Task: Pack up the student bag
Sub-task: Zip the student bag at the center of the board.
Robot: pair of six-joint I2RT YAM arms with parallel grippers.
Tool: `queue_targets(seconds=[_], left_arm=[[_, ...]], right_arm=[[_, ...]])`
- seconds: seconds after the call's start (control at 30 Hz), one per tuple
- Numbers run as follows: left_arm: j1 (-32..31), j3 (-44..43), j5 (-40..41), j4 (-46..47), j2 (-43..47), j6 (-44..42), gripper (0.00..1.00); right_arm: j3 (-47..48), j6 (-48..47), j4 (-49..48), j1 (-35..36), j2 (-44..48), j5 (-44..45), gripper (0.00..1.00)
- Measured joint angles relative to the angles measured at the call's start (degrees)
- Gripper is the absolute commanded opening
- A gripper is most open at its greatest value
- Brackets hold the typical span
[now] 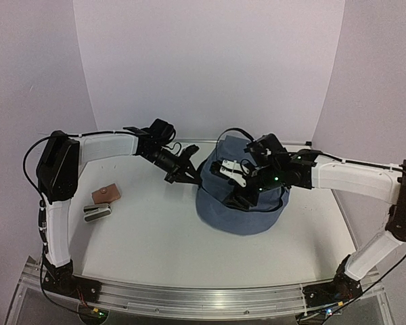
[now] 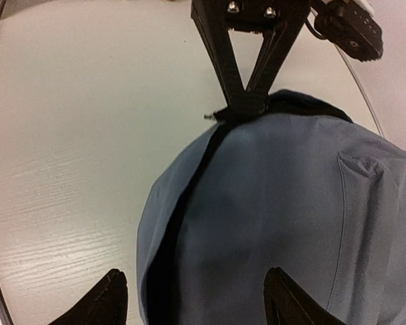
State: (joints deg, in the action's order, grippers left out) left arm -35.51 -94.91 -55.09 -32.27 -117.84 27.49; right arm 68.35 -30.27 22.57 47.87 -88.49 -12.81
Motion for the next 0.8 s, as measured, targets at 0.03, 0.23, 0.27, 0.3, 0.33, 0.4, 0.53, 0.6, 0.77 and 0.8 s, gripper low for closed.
queue_targets(seconds=[0.03, 0.23, 0.27, 0.3, 0.33, 0.4, 0.53, 0.6, 0.77, 0.8], left_arm=[[-0.07, 0.01, -0.16, 0.01, 0.0, 0.0, 0.0], [-0.2, 0.75, -0.29, 1.04, 0.17, 0.34, 0.0], [-0.2, 1.26, -0.29, 1.3, 0.33, 0.57, 0.0], [-0.19, 1.73, -0.28, 1.38, 0.52, 0.68, 0.0], [-0.18, 2.2, -0.26, 1.39, 0.74, 0.84, 0.0], [-0.17, 2.79, -0.16, 1.39, 1.0, 1.03, 0.0], [0.21, 2.91, 0.53, 1.44, 1.01, 1.34, 0.0], [0.75, 2.91, 1.56, 1.36, 1.01, 1.51, 0.0], [1.49, -1.43, 3.02, -2.19, -1.49, 1.23, 0.0], [1.45, -3.59, 3.11, -3.12, -2.62, 1.05, 0.0]], right_arm=[[1.24, 0.92, -0.46, 0.43, -1.48, -0.46, 0.65], [5.29, 5.52, -3.62, 2.91, -8.81, -1.82, 0.4], [5.55, 6.4, -3.99, 3.18, -9.8, -1.72, 0.27], [5.68, 6.68, -4.36, 3.38, -10.65, -1.52, 0.16], [5.75, 7.06, -4.68, 3.5, -11.43, -1.3, 0.05], [5.8, 7.38, -5.02, 3.55, -12.22, -0.69, 0.0], [4.93, 7.86, -6.02, 3.35, -11.68, 0.16, 0.0], [2.81, 7.63, -6.7, 3.33, -10.34, 0.12, 0.0], [-3.33, 5.12, -8.51, 3.3, -4.16, -0.15, 0.0], [-4.58, 4.45, -8.75, 3.3, -2.92, -0.28, 0.0]])
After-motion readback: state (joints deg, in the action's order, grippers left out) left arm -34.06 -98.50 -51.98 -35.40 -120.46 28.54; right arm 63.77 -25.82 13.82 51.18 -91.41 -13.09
